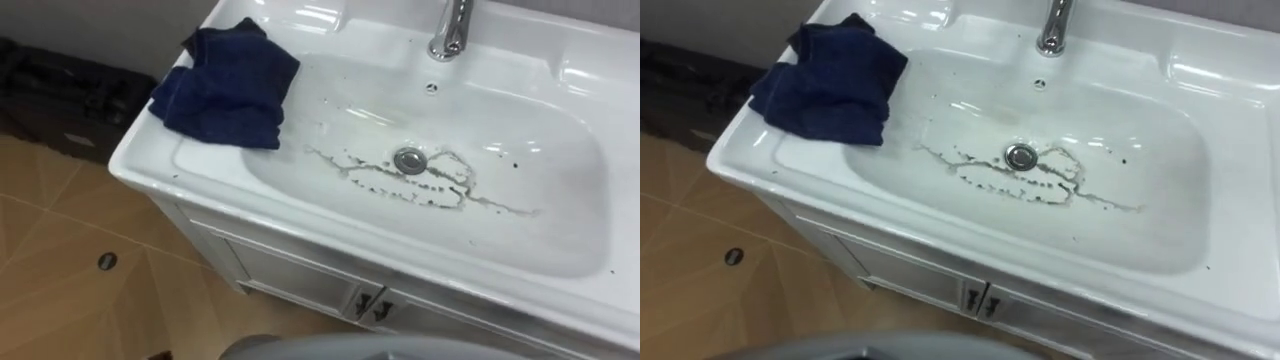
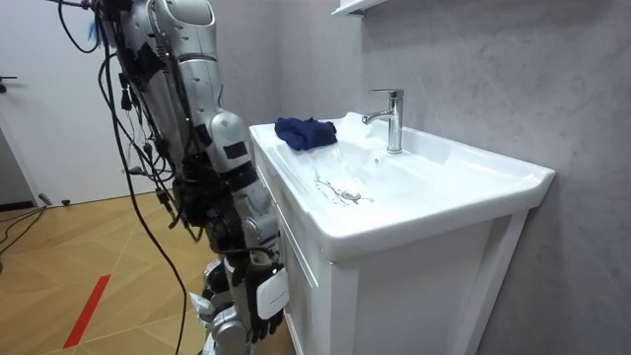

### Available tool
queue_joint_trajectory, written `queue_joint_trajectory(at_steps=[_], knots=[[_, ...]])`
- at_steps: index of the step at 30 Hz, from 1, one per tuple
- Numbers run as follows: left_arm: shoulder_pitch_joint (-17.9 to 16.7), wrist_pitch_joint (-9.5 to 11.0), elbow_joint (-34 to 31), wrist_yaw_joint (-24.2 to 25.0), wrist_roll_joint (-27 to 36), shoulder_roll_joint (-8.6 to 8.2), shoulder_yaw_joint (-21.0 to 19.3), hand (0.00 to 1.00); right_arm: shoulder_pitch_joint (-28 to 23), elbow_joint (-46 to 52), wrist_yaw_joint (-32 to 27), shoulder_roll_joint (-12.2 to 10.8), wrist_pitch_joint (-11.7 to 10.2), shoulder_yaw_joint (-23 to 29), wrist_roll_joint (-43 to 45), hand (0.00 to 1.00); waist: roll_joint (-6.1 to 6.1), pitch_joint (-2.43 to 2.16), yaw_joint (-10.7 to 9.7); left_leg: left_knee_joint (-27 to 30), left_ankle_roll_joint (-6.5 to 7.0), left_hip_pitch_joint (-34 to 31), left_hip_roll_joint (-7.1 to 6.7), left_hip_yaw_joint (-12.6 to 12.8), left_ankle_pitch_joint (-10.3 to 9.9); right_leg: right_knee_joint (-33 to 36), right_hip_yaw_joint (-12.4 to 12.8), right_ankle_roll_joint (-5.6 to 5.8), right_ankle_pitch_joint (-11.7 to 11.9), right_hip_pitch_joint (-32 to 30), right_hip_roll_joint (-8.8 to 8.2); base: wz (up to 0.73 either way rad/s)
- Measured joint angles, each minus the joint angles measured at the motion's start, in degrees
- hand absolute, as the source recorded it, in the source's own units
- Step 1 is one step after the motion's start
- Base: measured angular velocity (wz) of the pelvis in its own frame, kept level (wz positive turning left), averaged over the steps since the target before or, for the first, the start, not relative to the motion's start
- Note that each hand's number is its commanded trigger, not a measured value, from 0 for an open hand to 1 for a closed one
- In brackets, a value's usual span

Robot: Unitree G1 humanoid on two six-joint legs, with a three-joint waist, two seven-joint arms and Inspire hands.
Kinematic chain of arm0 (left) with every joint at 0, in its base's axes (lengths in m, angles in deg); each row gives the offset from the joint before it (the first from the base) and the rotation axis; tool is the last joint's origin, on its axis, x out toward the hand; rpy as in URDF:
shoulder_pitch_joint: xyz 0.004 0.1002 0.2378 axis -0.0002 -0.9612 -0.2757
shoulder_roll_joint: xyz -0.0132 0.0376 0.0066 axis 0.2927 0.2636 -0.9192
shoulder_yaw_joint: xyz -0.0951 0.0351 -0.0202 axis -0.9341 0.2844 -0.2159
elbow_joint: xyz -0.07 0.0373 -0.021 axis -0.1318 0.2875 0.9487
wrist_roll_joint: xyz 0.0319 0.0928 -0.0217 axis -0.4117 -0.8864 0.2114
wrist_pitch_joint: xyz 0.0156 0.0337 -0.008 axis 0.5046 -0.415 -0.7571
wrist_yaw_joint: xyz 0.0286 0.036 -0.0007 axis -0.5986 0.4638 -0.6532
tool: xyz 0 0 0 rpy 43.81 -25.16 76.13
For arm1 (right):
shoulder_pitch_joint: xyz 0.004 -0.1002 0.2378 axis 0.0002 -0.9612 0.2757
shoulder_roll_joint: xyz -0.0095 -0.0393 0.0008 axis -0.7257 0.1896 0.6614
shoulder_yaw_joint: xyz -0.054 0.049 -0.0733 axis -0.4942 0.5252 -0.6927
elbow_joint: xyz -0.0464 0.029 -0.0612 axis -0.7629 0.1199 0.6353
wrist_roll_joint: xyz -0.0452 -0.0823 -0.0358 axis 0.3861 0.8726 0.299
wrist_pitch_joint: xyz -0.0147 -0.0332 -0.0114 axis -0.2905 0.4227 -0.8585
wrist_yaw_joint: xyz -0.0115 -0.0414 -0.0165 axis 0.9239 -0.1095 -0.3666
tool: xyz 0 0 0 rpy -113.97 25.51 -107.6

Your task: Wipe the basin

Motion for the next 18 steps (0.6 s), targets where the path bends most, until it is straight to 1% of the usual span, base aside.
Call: queue_joint_trajectory(at_steps=[1, 2, 4, 5, 6, 7, 8, 9, 10, 11, 12, 13, 14, 15, 16, 17, 18], knots=[[-0.7, 0.2, 0.0, -0.9, 2.0, 0.07, -1.2, 0.0, 0.0, 0.0, -0.2, 0.1, 0.0, 0.1, 0.1, 0.0, 0.23, 0.1, 0.0, 0.2, -0.05, 0.0, -0.02, -0.6, -0.2, 0.0, -0.6, 0.0, 0.0, 0.3, 0.08, 0.25], [-1.2, 0.5, 0.0, -1.5, 2.9, 0.07, -2.0, 0.0, 0.0, 0.0, -0.4, 0.1, 0.0, 0.1, 0.2, 0.0, 0.37, 0.1, 0.1, 0.3, -0.12, -0.1, -0.03, -0.8, -0.2, 0.0, -0.9, 0.0, 0.0, 0.3, 0.11, 0.14], [-1.4, 1.0, -0.1, -3.8, 5.6, 0.13, -6.7, 0.0, -0.2, -0.1, -0.7, 0.4, -0.1, 0.1, 0.3, 0.0, 1.02, 0.19, 1.8, 0.4, -0.24, -0.2, 0.0, -1.2, -0.3, 0.0, -1.3, 0.0, 0.0, 0.3, 0.19, 0.04], [-1.4, 1.0, -0.1, -4.4, 6.3, 0.2, -8.1, 0.0, -0.2, -0.3, -0.8, 0.5, -0.1, 0.3, 0.4, 0.0, 1.27, 0.19, 2.2, 0.4, -0.24, -0.2, -0.03, -1.3, -0.3, 0.0, -1.4, 0.0, 0.0, 0.4, 0.18, 0.05], [-1.4, 1.3, -0.2, -5.9, 8.1, 0.46, -10.6, 0.0, -0.2, -0.6, -0.9, 0.9, -0.1, 0.7, 0.4, 0.0, 1.73, 0.22, 3.0, 0.4, -0.25, -0.2, -0.08, -1.5, -0.3, 0.0, -1.9, 0.0, 0.0, 0.5, 0.13, 0.15], [-1.5, 1.7, -0.8, -7.8, 10.3, 0.87, -13.1, 0.0, -0.2, -0.7, -1.4, 1.4, -0.3, 0.7, 0.5, 0.0, 2.25, 0.26, 3.2, 0.4, -0.27, -0.2, -0.25, -2.1, -0.2, 0.1, -2.7, 0.0, 0.0, 0.7, 0.06, 0.16], [-1.7, 2.0, -1.4, -8.7, 11.4, 1.11, -14.1, 0.0, -0.2, -0.7, -1.4, 1.7, -0.5, 0.8, 0.5, 0.0, 2.49, 0.28, 3.4, 0.4, -0.27, -0.2, -0.35, -2.3, -0.2, 0.1, -2.7, 0.0, 0.0, 0.7, 0.03, 0.15], [-1.9, 2.8, -2.1, -10.7, 13.6, 1.78, -15.4, 0.0, -0.2, -0.8, -1.6, 2.2, -1.0, 0.9, 0.5, 0.0, 2.73, 0.48, 4.1, 0.4, -0.28, -0.2, -0.42, -2.5, -0.2, 0.1, -2.7, 0.0, 0.0, 0.7, 0.01, 0.09], [-1.8, 3.4, -3.1, -12.8, 15.5, 2.54, -16.1, 0.0, -0.1, -0.9, -1.8, 2.6, -1.5, 0.9, 0.5, 0.0, 3.54, 0.36, 4.5, 0.4, -0.26, -0.3, -0.49, -2.7, -0.1, 0.0, -2.8, 0.0, 0.0, 0.7, -0.01, 0.08], [-2.0, 3.5, -4.3, -13.9, 16.6, 2.82, -16.4, 0.0, -0.1, -0.9, -1.8, 2.7, -1.4, 0.9, 0.5, 0.0, 3.69, 0.34, 4.7, 0.4, -0.25, -0.3, -0.54, -2.8, -0.1, 0.0, -2.9, 0.0, 0.0, 0.6, -0.05, 0.08], [-2.2, 3.7, -7.4, -15.7, 17.8, 3.17, -17.5, 0.0, -0.2, -1.2, -1.8, 3.0, -1.6, 1.0, 0.5, 0.0, 3.97, 0.4, 5.3, 0.2, -0.25, -0.2, -0.61, -2.8, 0.1, 0.1, -2.9, 0.01, 0.0, 0.4, -0.13, 0.03], [-2.6, 4.7, -10.6, -17.5, 19.3, 3.47, -18.7, 0.0, -0.6, -1.3, -1.8, 3.2, -2.0, 1.2, 0.5, 0.0, 4.02, 0.49, 6.0, -0.1, -0.24, -0.3, -0.73, -2.8, 0.4, 0.0, -3.0, 0.01, 0.0, 0.2, -0.24, 0.0], [-2.7, 5.2, -12.1, -18.5, 19.5, 3.74, -19.1, 0.0, -0.9, -1.2, -1.8, 3.3, -2.3, 1.2, 0.4, 0.0, 4.0, 0.52, 6.2, -0.2, -0.22, -0.3, -0.76, -2.8, 0.5, 0.0, -2.9, 0.02, 0.0, 0.1, -0.26, 0.0], [-2.7, 6.3, -14.5, -20.3, 19.4, 4.4, -20.0, 0.0, -1.3, -1.0, -1.8, 3.4, -2.9, 1.3, 0.5, 0.0, 4.14, 0.46, 6.5, -0.6, -0.22, -0.3, -0.83, -2.8, 0.5, 0.1, -2.9, 0.06, -0.1, 0.0, -0.32, 0.0], [-2.7, 7.2, -17.0, -22.4, 19.4, 4.95, -21.2, 0.0, -1.4, -1.0, -1.8, 3.5, -3.3, 1.3, 0.4, 0.0, 4.44, 0.28, 6.6, -0.9, -0.22, -0.4, -0.92, -2.8, 0.7, 0.0, -2.9, 0.07, -0.1, -0.2, -0.4, 0.0], [-2.8, 7.4, -18.9, -23.5, 19.4, 4.97, -21.8, 0.0, -1.5, -0.9, -1.8, 3.5, -3.6, 1.3, 0.4, 0.0, 4.47, 0.28, 6.6, -1.0, -0.22, -0.5, -0.93, -2.8, 0.8, 0.0, -2.9, 0.07, -0.1, -0.3, -0.41, 0.0], [-2.7, 8.3, -22.6, -25.5, 19.3, 4.97, -23.0, 0.0, -1.6, -0.6, -1.8, 3.4, -3.8, 1.4, 0.6, 0.0, 4.61, 0.16, 6.7, -1.1, -0.21, -0.7, -0.96, -2.8, 1.0, 0.1, -2.9, 0.07, -0.1, -0.6, -0.43, 0.0]])
